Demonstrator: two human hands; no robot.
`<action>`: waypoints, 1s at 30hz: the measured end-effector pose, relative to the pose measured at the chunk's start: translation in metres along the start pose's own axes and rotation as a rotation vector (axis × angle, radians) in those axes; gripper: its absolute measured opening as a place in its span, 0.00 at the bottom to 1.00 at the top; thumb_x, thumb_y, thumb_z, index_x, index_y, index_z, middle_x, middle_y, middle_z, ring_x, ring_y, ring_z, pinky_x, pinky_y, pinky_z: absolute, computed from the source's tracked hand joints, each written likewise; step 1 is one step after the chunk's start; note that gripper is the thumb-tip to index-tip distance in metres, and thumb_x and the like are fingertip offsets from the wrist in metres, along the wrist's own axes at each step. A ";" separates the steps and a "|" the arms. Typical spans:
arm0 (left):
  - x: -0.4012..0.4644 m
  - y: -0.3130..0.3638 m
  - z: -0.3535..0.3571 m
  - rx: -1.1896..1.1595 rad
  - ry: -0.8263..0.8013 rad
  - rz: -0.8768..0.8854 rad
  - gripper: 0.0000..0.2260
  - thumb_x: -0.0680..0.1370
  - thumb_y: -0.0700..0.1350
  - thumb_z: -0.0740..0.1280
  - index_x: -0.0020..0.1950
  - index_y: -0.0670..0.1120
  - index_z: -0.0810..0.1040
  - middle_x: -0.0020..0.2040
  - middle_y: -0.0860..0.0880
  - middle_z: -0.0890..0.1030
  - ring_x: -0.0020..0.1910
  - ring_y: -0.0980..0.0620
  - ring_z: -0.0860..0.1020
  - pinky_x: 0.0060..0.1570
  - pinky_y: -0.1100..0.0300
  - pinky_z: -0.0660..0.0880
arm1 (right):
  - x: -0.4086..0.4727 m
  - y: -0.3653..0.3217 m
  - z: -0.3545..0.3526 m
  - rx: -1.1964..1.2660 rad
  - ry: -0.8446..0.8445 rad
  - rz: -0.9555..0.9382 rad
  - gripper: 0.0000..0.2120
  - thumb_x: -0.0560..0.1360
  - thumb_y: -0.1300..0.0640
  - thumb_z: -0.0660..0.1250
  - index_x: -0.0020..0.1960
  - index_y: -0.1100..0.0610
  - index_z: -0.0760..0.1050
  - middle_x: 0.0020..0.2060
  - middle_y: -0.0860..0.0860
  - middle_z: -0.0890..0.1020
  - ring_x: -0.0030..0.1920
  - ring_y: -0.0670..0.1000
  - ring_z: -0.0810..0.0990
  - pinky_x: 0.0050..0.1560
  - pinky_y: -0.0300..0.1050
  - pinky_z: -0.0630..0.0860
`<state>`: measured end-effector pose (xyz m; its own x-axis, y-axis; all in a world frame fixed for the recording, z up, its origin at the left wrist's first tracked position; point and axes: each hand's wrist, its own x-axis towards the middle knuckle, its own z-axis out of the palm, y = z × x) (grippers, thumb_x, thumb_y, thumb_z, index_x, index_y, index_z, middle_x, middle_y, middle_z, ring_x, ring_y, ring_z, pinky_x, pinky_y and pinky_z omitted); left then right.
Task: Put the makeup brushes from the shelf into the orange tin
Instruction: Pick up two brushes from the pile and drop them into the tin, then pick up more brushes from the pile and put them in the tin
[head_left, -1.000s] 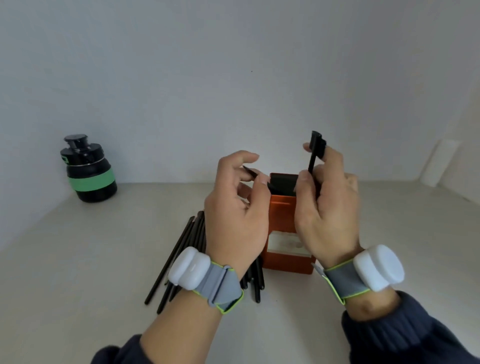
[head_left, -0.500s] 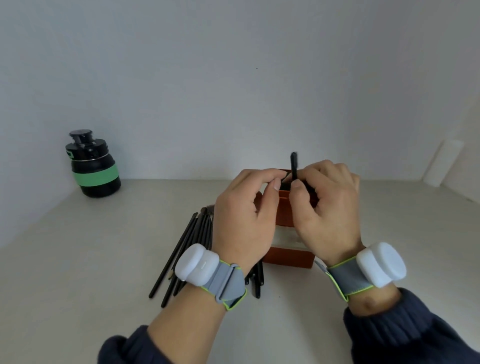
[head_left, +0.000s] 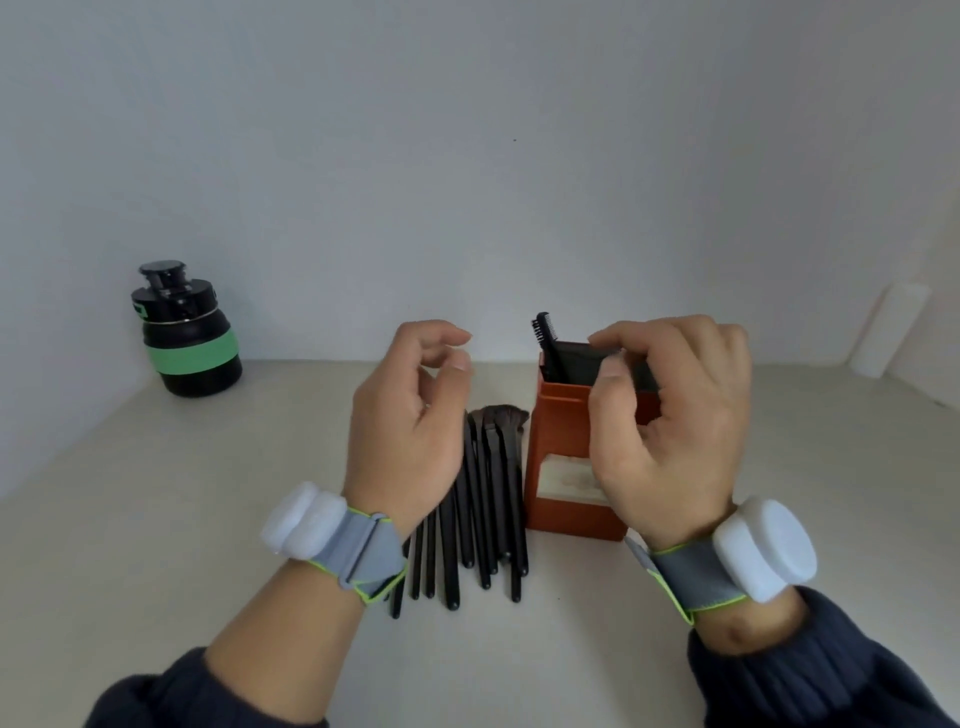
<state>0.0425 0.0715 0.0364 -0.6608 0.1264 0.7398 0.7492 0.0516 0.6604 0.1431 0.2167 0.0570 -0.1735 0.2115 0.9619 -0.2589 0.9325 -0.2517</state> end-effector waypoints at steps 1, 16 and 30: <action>0.002 -0.007 -0.007 0.052 -0.026 -0.012 0.06 0.77 0.50 0.62 0.52 0.59 0.76 0.43 0.56 0.81 0.32 0.51 0.76 0.34 0.66 0.72 | -0.002 -0.005 0.000 0.026 -0.002 -0.043 0.10 0.73 0.61 0.62 0.45 0.61 0.82 0.39 0.54 0.79 0.43 0.55 0.72 0.44 0.56 0.71; 0.008 -0.066 -0.051 0.873 -0.529 -0.538 0.16 0.73 0.57 0.65 0.58 0.52 0.74 0.54 0.48 0.81 0.54 0.45 0.78 0.53 0.56 0.74 | -0.052 -0.047 0.046 -0.187 -0.935 -0.048 0.09 0.81 0.49 0.56 0.56 0.53 0.70 0.48 0.51 0.75 0.40 0.56 0.79 0.34 0.46 0.68; 0.005 -0.051 -0.043 0.842 -0.508 -0.486 0.14 0.73 0.51 0.65 0.48 0.42 0.83 0.39 0.44 0.85 0.24 0.48 0.82 0.32 0.57 0.81 | -0.049 -0.057 0.065 -0.336 -1.196 0.226 0.08 0.78 0.55 0.60 0.52 0.59 0.70 0.40 0.53 0.75 0.38 0.55 0.74 0.35 0.45 0.67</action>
<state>-0.0005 0.0267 0.0120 -0.9431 0.2928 0.1577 0.3325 0.8419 0.4251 0.1051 0.1339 0.0175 -0.9769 0.1430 0.1590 0.1120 0.9755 -0.1894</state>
